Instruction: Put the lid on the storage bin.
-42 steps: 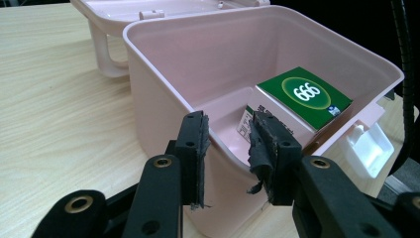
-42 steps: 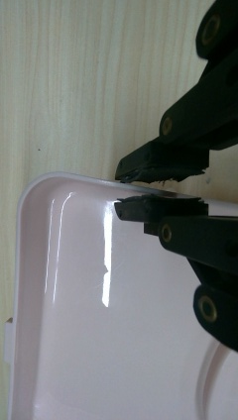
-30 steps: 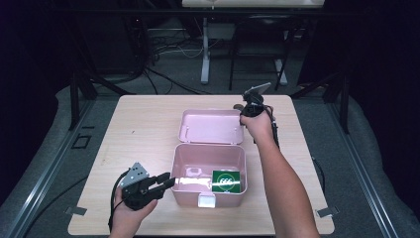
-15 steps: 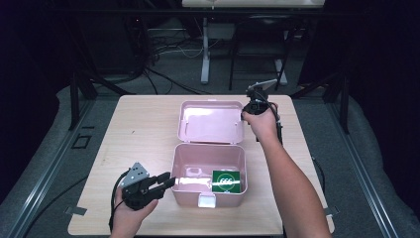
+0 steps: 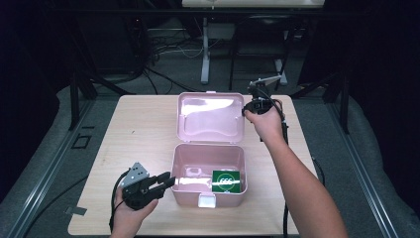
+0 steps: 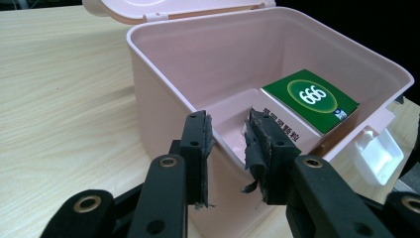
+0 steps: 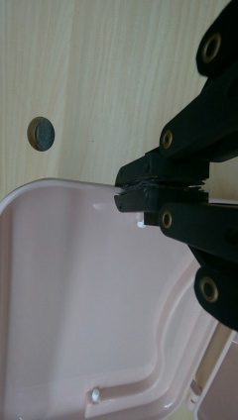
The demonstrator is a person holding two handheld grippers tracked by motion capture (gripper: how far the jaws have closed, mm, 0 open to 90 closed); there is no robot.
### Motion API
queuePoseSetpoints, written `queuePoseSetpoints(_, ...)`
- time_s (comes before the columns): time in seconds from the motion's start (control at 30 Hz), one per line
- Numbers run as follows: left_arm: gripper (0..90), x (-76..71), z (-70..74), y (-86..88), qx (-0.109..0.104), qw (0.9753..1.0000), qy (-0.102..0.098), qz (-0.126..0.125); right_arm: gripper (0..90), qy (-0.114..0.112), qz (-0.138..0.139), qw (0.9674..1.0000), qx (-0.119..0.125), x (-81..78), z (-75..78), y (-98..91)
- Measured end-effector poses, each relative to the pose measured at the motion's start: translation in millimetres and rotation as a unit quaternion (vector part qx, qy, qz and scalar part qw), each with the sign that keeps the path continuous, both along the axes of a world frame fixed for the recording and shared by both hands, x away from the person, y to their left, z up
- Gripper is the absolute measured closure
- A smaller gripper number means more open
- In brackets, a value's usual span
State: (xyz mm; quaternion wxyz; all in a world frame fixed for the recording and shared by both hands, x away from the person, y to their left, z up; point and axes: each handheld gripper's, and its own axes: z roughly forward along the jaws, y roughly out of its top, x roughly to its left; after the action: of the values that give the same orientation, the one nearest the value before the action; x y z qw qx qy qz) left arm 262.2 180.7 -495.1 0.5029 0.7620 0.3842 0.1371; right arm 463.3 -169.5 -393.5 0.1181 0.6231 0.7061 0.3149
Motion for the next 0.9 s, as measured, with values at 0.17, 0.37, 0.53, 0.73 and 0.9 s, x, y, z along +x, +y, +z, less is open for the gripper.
queuePoseSetpoints(0.17, 69.9, -0.3, -0.1, -0.3, 0.0, 1.0, -0.001, 0.002, 88.3, -0.011, 0.008, 0.9999, 0.006, -6.0, 5.2, 0.2)
queuePoseSetpoints(0.37, 69.9, -0.7, 0.1, -0.2, 0.001, 1.0, 0.0, 0.001, 88.4, -0.026, 0.017, 0.9995, 0.012, -15.1, 11.1, -0.5)
queuePoseSetpoints(0.53, 69.9, -0.9, 0.2, 0.0, 0.002, 1.0, 0.001, 0.002, 88.3, -0.045, 0.024, 0.9986, 0.012, -23.8, 12.7, -1.5)
queuePoseSetpoints(0.73, 69.9, -0.7, -0.2, -0.2, -0.001, 1.0, 0.0, 0.002, 88.3, -0.072, 0.033, 0.9968, 0.008, -36.8, 14.4, -2.5)
queuePoseSetpoints(0.9, 69.9, -0.6, -0.5, -0.4, -0.003, 1.0, -0.001, 0.004, 88.3, -0.095, 0.041, 0.9946, 0.008, -47.8, 14.5, -3.5)
